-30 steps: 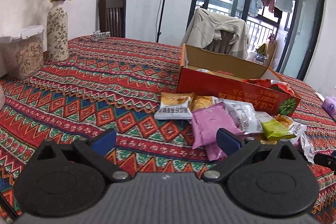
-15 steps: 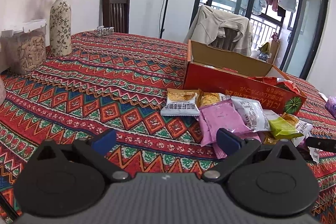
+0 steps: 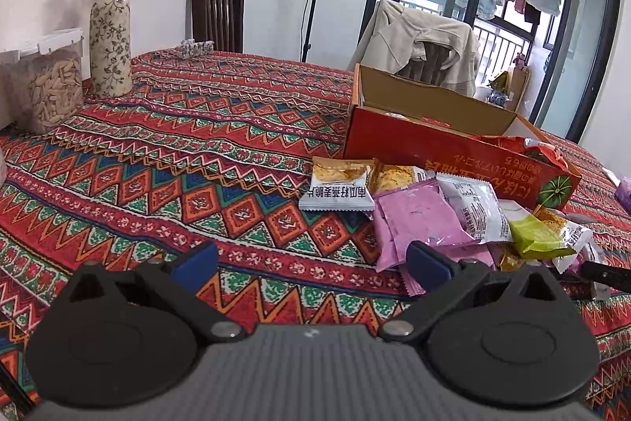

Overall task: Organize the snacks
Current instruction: 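Grasp a white packet with the right tool while the left grasps a pink packet, then carry both packets over the orange box and open both tools to drop them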

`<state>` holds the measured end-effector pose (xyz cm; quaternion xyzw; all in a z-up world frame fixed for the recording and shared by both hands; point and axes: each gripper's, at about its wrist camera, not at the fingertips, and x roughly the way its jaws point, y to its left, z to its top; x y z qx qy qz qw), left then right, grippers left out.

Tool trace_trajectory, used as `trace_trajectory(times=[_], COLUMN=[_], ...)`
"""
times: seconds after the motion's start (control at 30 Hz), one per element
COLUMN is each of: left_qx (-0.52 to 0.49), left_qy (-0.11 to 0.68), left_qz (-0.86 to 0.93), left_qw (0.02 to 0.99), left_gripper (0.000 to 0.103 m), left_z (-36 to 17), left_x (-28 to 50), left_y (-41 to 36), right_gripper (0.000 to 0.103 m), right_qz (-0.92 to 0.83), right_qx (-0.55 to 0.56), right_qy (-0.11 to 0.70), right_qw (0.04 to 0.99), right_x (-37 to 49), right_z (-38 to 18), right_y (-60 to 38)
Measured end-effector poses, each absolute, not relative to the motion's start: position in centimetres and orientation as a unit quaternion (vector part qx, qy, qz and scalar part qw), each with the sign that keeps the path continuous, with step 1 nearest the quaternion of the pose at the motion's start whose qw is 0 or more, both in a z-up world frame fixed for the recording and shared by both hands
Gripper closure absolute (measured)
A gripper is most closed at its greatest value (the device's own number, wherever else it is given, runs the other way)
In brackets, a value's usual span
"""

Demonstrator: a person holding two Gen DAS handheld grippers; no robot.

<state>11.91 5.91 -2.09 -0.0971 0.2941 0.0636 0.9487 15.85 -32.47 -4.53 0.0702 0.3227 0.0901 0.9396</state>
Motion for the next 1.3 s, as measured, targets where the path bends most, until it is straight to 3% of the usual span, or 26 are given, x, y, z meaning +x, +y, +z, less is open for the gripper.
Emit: trace_trajectory(times=[0.77, 0.87, 1.0, 1.3], left_qx=[-0.122, -0.137, -0.155, -0.147], left_qy=[0.341, 0.352, 0.369, 0.353], left_qz=[0.042, 0.038, 0.023, 0.013], left_qw=[0.931, 0.925, 0.916, 0.924], left_gripper=[0.001, 0.012, 0.038, 0.040], left_z=[-2.4, -2.8, -3.6, -3.5], left_x=[20.0, 20.6, 21.0, 19.7], left_y=[1.5, 1.5, 1.6, 1.5], right_gripper=[0.068, 0.068, 0.068, 0.068], right_qz=[0.077, 0.079, 0.082, 0.085], right_qx=[0.062, 0.063, 0.064, 0.065], right_qy=[0.277, 0.275, 0.276, 0.272], right_qw=[0.956, 0.956, 0.955, 0.956], right_x=[14.4, 14.4, 14.4, 14.3], right_z=[-3.3, -3.3, -3.4, -3.4], right_y=[-34.0, -34.1, -34.0, -34.1])
